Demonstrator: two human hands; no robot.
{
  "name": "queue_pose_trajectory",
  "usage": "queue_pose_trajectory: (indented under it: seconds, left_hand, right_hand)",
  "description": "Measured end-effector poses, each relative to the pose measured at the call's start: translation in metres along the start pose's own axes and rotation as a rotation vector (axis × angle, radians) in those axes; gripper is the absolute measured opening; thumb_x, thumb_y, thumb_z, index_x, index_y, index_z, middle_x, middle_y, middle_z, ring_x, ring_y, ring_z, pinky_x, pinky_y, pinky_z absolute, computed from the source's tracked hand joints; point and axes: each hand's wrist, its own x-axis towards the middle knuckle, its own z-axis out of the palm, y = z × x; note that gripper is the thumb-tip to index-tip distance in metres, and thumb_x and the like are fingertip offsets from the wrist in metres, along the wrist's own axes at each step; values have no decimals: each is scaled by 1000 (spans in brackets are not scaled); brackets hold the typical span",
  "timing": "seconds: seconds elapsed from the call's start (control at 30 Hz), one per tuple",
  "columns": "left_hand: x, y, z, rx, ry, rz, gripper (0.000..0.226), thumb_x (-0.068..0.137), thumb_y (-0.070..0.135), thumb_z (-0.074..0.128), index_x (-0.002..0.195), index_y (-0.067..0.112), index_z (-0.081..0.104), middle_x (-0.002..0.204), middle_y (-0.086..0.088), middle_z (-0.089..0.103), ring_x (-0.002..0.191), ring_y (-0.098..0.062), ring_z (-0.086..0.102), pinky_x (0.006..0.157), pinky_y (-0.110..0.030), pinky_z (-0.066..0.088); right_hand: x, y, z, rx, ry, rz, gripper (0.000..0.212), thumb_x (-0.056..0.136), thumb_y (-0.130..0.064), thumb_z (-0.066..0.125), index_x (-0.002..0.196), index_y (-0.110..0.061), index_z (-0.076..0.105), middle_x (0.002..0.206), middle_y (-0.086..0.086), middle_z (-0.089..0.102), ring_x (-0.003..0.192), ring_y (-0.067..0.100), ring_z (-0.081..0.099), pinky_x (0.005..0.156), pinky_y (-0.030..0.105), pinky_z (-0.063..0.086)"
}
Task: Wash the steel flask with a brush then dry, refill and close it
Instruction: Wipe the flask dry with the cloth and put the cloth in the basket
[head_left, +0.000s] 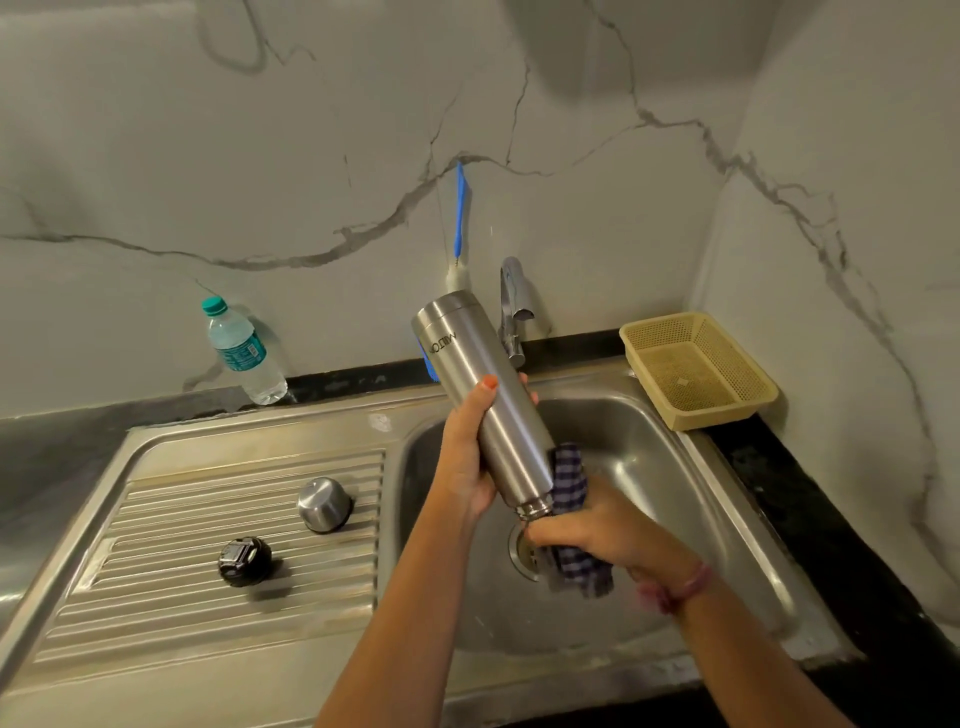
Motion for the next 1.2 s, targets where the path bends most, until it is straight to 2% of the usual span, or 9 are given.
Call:
queue_pose_trajectory:
  seconds: [0.1,0.17,0.33,0.5,0.63,0.77,0.93,1.07,1.2]
  left_hand:
    - [1,-4,15,82,297,35,74,74,32,83,134,18,41,115,-10,63,101,-24,66,82,-39,57]
    - [3,-9,20,62,410,46,68,76,30,83,128,20,39,113,-9,62,99,-23,66,77,-35,57]
    - [4,-11,25,0,544,-51,86,68,35,89,135,20,37,110,-8,61,94,-23,65,72,-38,57]
    - [5,-11,25,25,548,-58,93,65,34,91,137,22,35,113,-7,58,99,-25,62,88,-48,56]
    - [6,-13,24,6,553,-59,87,67,30,90,133,22,35,110,-7,59,93,-23,64,75,-40,57]
    - [6,-12,18,26,483,-19,80,69,20,87,133,20,38,112,-8,61,96,-23,65,69,-35,56]
    - [3,-1,13,134,210,-53,59,71,20,84,121,17,53,106,-10,67,95,-23,67,74,-37,58]
    - [6,1,9,33,-86,-122,76,53,31,89,119,10,59,101,-9,72,92,-22,69,81,-40,57]
    - [16,-9,2,-120,-356,-129,101,57,35,94,140,5,45,114,-15,65,106,-25,65,92,-41,56]
  right_hand:
    - [2,5,15,-485,482,-137,67,69,-32,74,126,-22,42,100,-4,65,86,19,66,73,33,54]
    - [4,11,18,-685,634,-247,73,70,-37,76,131,-18,39,108,0,64,89,20,66,71,31,54]
    - [6,34,29,-1062,815,-354,83,67,-27,82,136,-9,39,111,14,61,90,27,64,70,38,56]
    - [11,50,26,-1172,826,-508,84,73,-28,79,141,-8,32,120,20,58,100,32,62,79,42,55]
    - [23,40,20,-889,688,-354,75,71,-26,77,134,-12,39,113,8,60,96,23,63,77,33,55]
    - [20,22,5,-418,337,-139,60,68,-27,74,115,-33,38,92,-10,62,78,8,60,62,13,45]
    - [17,21,-17,181,-124,17,41,64,-5,79,102,-5,66,96,16,70,89,29,68,87,47,55]
    - [5,29,-20,693,-460,147,53,69,-11,70,118,5,58,103,21,64,90,30,63,84,42,52]
    - [-2,37,-10,842,-563,106,55,71,-10,69,121,6,55,101,20,60,87,29,59,81,38,50]
